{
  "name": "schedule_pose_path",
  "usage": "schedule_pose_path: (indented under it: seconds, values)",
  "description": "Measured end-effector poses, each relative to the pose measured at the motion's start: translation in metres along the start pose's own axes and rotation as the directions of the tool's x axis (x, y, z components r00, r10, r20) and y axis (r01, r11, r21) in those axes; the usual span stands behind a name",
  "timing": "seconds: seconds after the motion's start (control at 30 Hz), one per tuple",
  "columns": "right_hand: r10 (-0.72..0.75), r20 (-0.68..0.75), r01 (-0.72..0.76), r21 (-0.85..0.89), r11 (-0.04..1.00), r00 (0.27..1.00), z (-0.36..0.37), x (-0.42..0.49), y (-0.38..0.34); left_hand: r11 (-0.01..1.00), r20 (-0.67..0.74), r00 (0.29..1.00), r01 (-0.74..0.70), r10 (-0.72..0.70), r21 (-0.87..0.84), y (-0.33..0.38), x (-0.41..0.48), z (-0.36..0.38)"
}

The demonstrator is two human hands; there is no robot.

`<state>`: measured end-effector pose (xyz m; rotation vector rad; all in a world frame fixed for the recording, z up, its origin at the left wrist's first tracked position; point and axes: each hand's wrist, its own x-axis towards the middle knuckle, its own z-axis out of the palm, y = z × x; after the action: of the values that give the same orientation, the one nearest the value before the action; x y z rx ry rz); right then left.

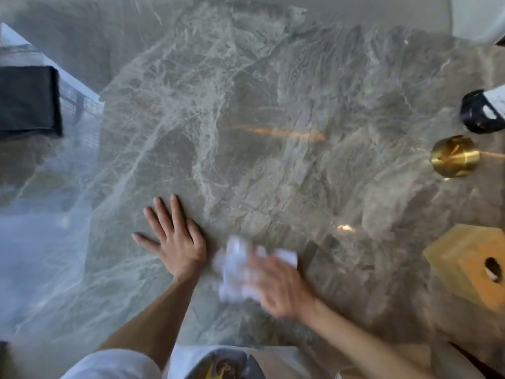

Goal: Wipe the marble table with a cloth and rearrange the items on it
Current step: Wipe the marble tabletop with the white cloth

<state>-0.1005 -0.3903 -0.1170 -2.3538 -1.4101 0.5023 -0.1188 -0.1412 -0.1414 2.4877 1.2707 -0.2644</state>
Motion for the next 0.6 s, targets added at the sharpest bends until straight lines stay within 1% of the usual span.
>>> schedule_pose_path:
  seconds: [0.03, 0.07, 0.1, 0.13, 0.17, 0.2, 0.23, 0.27, 0.3, 0.33, 0.37, 0.4, 0.43, 0.47, 0.5, 0.53, 0.57, 0.6]
  values:
    - [-0.117, 0.129, 0.117, 0.004, 0.993, 0.985, -0.001, -0.041, -0.005, 1.000, 0.005, 1.000, -0.004, 0.004, -0.006, -0.001, -0.001, 0.000]
    - [-0.193, 0.184, 0.193, 0.013, 0.981, 0.964, -0.010, -0.067, 0.009, 1.000, 0.002, 1.000, -0.003, 0.003, -0.010, -0.001, -0.003, 0.000]
    - [-0.213, 0.149, 0.213, 0.015, 0.977, 0.966, -0.022, -0.077, 0.035, 1.000, -0.003, 1.000, 0.000, 0.000, -0.017, 0.000, -0.003, -0.001]
    - [-0.180, 0.032, 0.181, -0.013, 0.983, 0.983, -0.035, -0.075, 0.067, 1.000, -0.004, 1.000, 0.000, 0.000, -0.023, 0.000, -0.002, -0.001]
    - [-0.088, -0.100, 0.083, -0.052, 0.995, 0.991, -0.050, -0.063, 0.099, 1.000, -0.006, 1.000, -0.002, 0.002, -0.025, 0.000, -0.002, -0.001]
    - [0.058, -0.211, -0.078, -0.088, 0.993, 0.976, -0.068, -0.040, 0.131, 1.000, -0.013, 1.000, -0.006, 0.006, -0.026, -0.001, -0.001, -0.001]
    - [0.222, -0.312, -0.261, -0.088, 0.961, 0.924, -0.084, -0.010, 0.161, 1.000, -0.023, 1.000, -0.010, 0.009, -0.026, -0.001, -0.001, 0.000]
    - [0.373, -0.409, -0.421, -0.030, 0.907, 0.833, -0.095, 0.024, 0.187, 0.999, -0.035, 0.999, -0.013, 0.012, -0.030, -0.001, -0.001, 0.001]
    - [0.521, -0.486, -0.561, 0.075, 0.824, 0.702, -0.104, 0.062, 0.203, 0.999, -0.050, 0.999, -0.018, 0.016, -0.037, -0.001, -0.001, 0.003]
    - [0.656, -0.511, -0.680, 0.174, 0.712, 0.556, -0.109, 0.096, 0.212, 0.999, -0.065, 0.998, -0.025, 0.023, -0.043, -0.002, 0.000, 0.004]
    - [0.742, -0.500, -0.759, 0.227, 0.610, 0.446, -0.110, 0.126, 0.211, 0.998, -0.077, 0.997, -0.032, 0.028, -0.052, -0.003, 0.001, 0.005]
    - [0.775, -0.483, -0.794, 0.231, 0.562, 0.408, -0.106, 0.147, 0.204, 0.997, -0.085, 0.996, -0.035, 0.029, -0.065, -0.004, 0.000, 0.006]
    - [0.758, -0.476, -0.782, 0.204, 0.589, 0.446, -0.097, 0.161, 0.191, 0.996, -0.093, 0.995, -0.041, 0.033, -0.079, -0.005, 0.000, 0.007]
    - [0.693, -0.472, -0.726, 0.148, 0.672, 0.545, -0.085, 0.165, 0.173, 0.994, -0.100, 0.994, -0.056, 0.046, -0.097, -0.005, 0.000, 0.006]
    - [0.590, -0.463, -0.630, 0.084, 0.772, 0.662, -0.071, 0.162, 0.149, 0.989, -0.105, 0.993, -0.074, 0.060, -0.130, -0.005, 0.000, 0.004]
    - [0.468, -0.442, -0.504, 0.040, 0.863, 0.766, -0.055, 0.153, 0.121, 0.978, -0.109, 0.991, -0.095, 0.076, -0.186, -0.008, -0.001, 0.001]
    - [0.349, -0.419, -0.371, 0.030, 0.928, 0.838, -0.038, 0.140, 0.090, 0.957, -0.121, 0.987, -0.133, 0.104, -0.259, -0.013, -0.005, -0.002]
    - [0.263, -0.398, -0.269, 0.043, 0.962, 0.879, -0.022, 0.125, 0.059, 0.920, -0.140, 0.977, -0.200, 0.161, -0.337, -0.021, -0.011, -0.005]
